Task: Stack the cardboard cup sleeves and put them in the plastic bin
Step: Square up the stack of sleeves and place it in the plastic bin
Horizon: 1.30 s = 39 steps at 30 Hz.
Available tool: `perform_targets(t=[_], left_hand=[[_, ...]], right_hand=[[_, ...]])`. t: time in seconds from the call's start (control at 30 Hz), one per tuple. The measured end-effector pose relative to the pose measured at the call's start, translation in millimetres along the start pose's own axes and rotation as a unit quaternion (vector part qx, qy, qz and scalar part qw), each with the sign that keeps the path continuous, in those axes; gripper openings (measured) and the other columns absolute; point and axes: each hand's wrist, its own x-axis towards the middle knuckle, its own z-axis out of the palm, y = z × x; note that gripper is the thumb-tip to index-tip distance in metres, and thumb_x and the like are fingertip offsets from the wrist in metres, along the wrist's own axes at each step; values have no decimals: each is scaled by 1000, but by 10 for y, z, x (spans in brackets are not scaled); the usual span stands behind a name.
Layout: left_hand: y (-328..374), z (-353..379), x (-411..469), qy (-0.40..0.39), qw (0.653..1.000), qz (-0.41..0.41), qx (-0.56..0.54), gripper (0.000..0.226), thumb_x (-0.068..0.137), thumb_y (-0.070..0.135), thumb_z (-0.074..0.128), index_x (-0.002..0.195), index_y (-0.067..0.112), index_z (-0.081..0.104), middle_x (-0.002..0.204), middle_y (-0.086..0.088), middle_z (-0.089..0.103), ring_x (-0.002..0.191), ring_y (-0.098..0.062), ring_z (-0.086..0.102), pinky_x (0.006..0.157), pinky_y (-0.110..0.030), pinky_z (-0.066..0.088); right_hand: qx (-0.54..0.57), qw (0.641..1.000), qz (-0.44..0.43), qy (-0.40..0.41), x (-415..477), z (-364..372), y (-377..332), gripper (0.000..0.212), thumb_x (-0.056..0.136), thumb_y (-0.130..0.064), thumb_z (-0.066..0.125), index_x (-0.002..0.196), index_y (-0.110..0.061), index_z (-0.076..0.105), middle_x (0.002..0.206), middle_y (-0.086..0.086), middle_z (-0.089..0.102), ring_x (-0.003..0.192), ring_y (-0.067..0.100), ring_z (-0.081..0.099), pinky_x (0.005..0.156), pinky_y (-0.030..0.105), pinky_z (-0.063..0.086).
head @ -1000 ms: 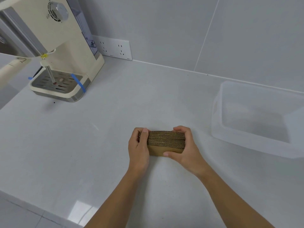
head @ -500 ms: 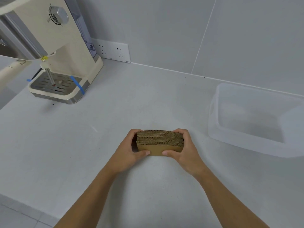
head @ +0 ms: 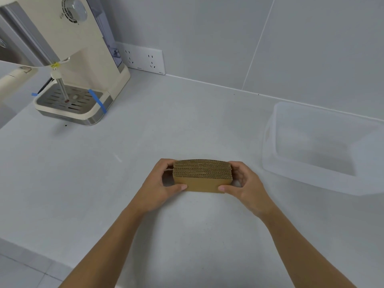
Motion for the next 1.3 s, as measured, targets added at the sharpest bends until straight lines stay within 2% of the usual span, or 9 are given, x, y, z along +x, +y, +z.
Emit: perform_targets(t=[0.17, 0.33, 0.47, 0.67, 0.87, 0.97, 1.1, 1.2, 1.3], left_hand=[[8, 4, -3, -2, 1000, -9, -5, 47, 73, 9, 76, 113, 24, 57, 112, 7, 65, 105, -8, 60, 92, -28, 47], [33, 24, -29, 21, 1000, -2, -18, 47, 75, 2, 74, 109, 30, 57, 111, 10, 66, 102, -3, 61, 88, -21, 46], [78, 4, -28, 43, 998, 8, -34, 48, 68, 14, 77, 109, 29, 57, 111, 8, 66, 105, -6, 59, 92, -24, 45], [353, -69, 28, 60, 996, 53, -39, 52, 60, 39, 74, 108, 28, 57, 102, 23, 66, 99, -2, 60, 87, -18, 47], [828, -41, 164, 77, 989, 111, -66, 49, 61, 39, 73, 107, 33, 57, 101, 23, 67, 98, -3, 60, 86, -24, 50], [1076, 73, 249, 77, 985, 130, -89, 49, 60, 36, 74, 107, 32, 59, 100, 18, 69, 99, -8, 62, 88, -33, 52], [1373, 326, 357, 77, 979, 147, -118, 49, 60, 36, 74, 107, 30, 60, 105, 7, 68, 98, -13, 63, 90, -41, 52], [1586, 549, 446, 75, 975, 150, -146, 53, 60, 35, 75, 110, 25, 60, 113, -7, 66, 103, -26, 62, 94, -49, 50], [1785, 797, 542, 62, 973, 151, -165, 51, 63, 27, 76, 111, 24, 61, 113, -8, 66, 101, -26, 62, 94, -43, 51]], right_hand=[[2, 1000, -2, 22, 12, 11, 6, 48, 69, 8, 73, 96, -30, 59, 100, -7, 68, 93, 4, 66, 84, 23, 53], [20, 999, -6, 49, 3, 43, -11, 47, 68, 9, 74, 93, -27, 57, 97, -3, 66, 91, 11, 65, 77, 18, 53], [44, 997, -11, 59, 6, 55, -102, 46, 68, 8, 74, 93, -26, 55, 97, -3, 64, 84, 9, 65, 71, 16, 53], [80, 992, -60, 78, -2, 25, -369, 45, 68, 7, 75, 94, -24, 56, 95, -4, 65, 87, 14, 63, 80, 29, 49], [122, 977, -132, 116, -34, -121, -734, 44, 65, 4, 76, 94, -22, 57, 94, 0, 68, 87, 14, 65, 78, 28, 52], [146, 966, -163, 139, -64, -277, -900, 41, 70, 12, 69, 94, -18, 55, 95, 4, 67, 82, 11, 66, 72, 23, 54], [155, 954, -190, 174, -128, -553, -1094, 37, 71, 11, 68, 93, -16, 56, 93, 5, 67, 79, 7, 68, 69, 18, 54], [165, 944, -205, 200, -187, -784, -1202, 35, 72, 10, 67, 92, -16, 56, 92, 6, 67, 78, 7, 68, 67, 18, 54], [177, 933, -215, 227, -259, -1010, -1255, 33, 73, 10, 66, 91, -16, 56, 91, 5, 67, 77, 7, 68, 65, 17, 54]])
